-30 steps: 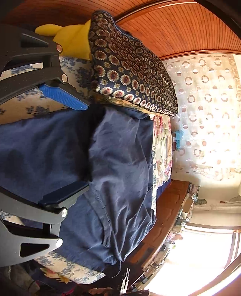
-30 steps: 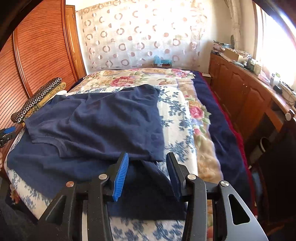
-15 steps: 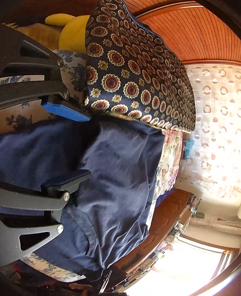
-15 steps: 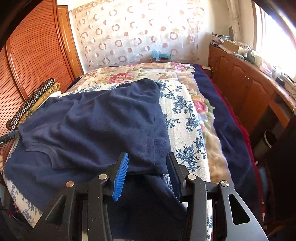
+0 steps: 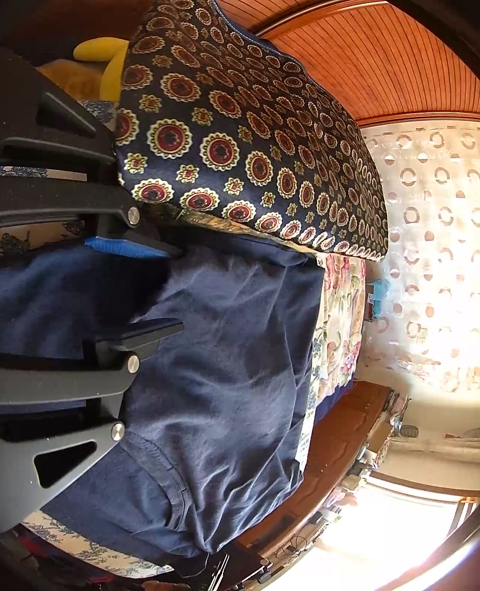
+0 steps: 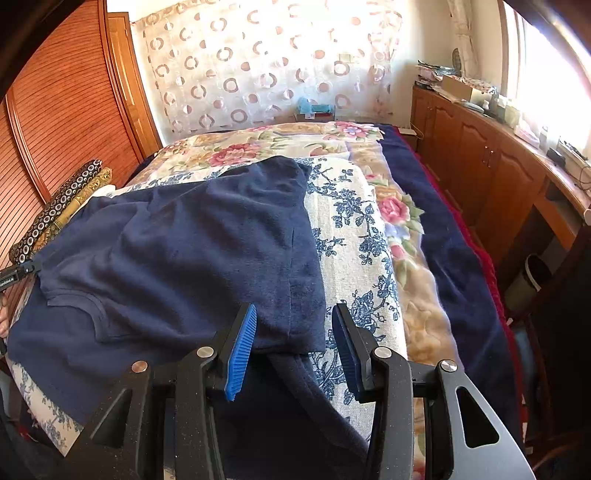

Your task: Fold small clothes

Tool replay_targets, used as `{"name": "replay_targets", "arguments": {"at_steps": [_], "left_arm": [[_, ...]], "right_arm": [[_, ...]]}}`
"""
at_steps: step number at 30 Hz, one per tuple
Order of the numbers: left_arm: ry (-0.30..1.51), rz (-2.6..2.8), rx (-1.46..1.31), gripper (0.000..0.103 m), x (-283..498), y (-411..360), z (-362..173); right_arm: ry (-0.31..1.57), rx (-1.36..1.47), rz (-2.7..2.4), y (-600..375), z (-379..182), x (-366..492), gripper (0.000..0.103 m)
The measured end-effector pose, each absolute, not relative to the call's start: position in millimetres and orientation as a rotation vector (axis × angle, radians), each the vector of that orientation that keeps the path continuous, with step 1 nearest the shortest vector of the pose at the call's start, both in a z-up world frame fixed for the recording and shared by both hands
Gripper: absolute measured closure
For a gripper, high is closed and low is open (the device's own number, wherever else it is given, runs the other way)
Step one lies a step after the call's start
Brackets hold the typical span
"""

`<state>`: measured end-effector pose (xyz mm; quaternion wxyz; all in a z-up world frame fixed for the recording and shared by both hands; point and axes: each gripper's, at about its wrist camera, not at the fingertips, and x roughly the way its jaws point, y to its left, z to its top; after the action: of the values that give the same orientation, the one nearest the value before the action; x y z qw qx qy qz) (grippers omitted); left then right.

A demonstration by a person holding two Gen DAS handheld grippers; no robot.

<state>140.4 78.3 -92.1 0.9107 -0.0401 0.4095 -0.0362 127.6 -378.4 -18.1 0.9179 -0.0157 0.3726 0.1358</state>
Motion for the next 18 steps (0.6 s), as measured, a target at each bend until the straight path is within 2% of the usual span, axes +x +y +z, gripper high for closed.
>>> {"name": "replay_targets", "arguments": {"at_steps": [3, 4, 5, 6, 18], "left_arm": [[0.858, -0.073, -0.083, 0.071, 146, 79, -93], [0.853, -0.074, -0.072, 0.074, 147, 77, -93], [0.848, -0.071, -0.062, 0.086, 145, 76, -93], [0.843, -0.067, -0.051, 0.089, 144, 76, -92], [0.840, -0.071, -0.044, 0.091, 145, 76, -88]], "right_arm": [[0.770, -0.035, 0.278, -380, -18, 132, 0.059], [0.771, -0.036, 0.278, -380, -18, 135, 0.059], [0.774, -0.038, 0.278, -380, -19, 136, 0.059], [0.780, -0.038, 0.279, -380, -20, 137, 0.059], [0.881, -0.008, 0.340, -376, -27, 166, 0.059]]}}
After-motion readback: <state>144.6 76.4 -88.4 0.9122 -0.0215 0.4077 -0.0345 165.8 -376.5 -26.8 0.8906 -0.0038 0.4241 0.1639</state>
